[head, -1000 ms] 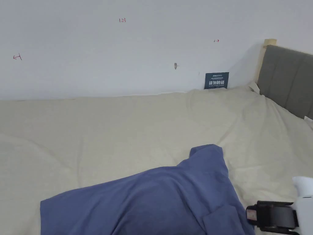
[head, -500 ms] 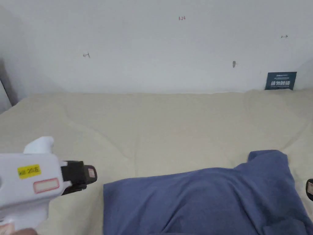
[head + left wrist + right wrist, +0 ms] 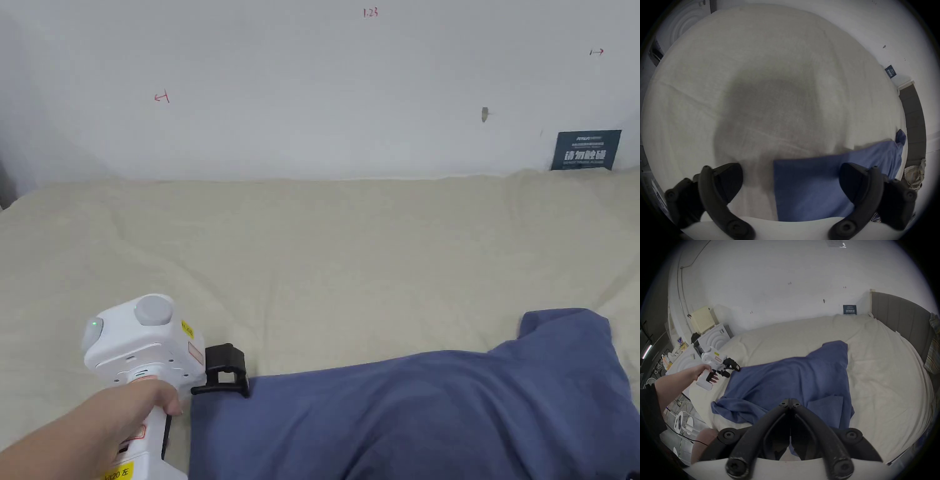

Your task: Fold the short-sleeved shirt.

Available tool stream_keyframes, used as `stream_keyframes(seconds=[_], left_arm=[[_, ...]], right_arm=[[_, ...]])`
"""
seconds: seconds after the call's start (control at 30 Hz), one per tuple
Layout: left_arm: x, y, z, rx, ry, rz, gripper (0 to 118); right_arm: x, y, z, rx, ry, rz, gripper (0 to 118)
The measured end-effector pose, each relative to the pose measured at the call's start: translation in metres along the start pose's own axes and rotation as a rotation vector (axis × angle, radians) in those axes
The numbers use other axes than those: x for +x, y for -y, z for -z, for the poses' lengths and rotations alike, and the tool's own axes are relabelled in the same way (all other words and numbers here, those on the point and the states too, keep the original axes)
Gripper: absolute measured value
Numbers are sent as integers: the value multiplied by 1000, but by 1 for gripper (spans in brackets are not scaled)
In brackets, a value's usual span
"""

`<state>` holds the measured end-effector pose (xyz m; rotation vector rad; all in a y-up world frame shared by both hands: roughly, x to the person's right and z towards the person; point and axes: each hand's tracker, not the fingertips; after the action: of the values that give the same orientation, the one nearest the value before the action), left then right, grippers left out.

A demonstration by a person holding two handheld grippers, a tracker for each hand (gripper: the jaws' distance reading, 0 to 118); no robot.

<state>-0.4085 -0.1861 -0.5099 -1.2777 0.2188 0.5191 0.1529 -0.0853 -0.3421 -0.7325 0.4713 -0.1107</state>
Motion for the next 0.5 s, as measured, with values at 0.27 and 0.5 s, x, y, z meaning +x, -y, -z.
stream_keyframes(seconds=[0.27, 0.5], left_arm=[[49, 22, -8, 7, -209, 327, 107], [69, 39, -18, 52, -134, 449, 5]], right_arm=[[4, 3, 18, -32, -28, 46, 0], [9, 1, 16, -2, -31, 46, 0]])
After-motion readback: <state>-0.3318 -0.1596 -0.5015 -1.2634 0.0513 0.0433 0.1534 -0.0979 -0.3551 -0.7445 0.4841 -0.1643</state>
